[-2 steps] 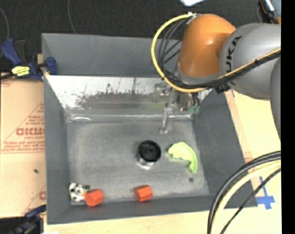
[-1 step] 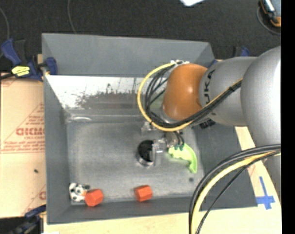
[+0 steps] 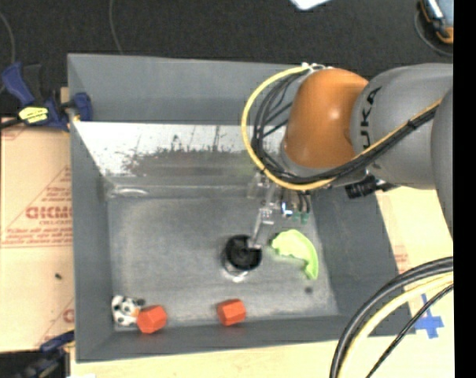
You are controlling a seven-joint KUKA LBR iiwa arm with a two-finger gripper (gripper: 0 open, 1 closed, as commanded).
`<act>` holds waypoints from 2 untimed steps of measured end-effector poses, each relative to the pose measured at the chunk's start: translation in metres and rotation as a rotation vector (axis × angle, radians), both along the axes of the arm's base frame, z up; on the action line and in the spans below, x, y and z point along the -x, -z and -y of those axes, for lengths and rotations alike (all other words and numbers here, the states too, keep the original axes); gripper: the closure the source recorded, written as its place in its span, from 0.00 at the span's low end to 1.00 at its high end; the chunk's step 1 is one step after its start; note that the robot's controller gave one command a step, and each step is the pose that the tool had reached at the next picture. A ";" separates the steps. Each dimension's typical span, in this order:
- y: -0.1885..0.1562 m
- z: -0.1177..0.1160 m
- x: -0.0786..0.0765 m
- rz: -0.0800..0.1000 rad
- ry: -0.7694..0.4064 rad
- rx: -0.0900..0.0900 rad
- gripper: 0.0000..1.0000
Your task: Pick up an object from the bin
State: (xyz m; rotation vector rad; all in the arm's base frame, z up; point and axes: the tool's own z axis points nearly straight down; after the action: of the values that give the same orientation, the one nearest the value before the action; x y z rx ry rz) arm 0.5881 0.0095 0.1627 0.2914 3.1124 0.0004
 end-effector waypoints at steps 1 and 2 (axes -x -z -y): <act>0.062 0.000 0.012 -0.019 -0.176 0.003 0.00; 0.090 -0.007 0.021 -0.006 -0.210 0.005 0.00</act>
Offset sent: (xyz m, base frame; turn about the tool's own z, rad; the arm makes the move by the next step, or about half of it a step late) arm -0.0218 0.0095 -0.0927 -0.2121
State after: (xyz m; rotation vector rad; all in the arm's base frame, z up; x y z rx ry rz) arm 0.5667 0.0169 0.0722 -0.0369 3.1310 -0.0051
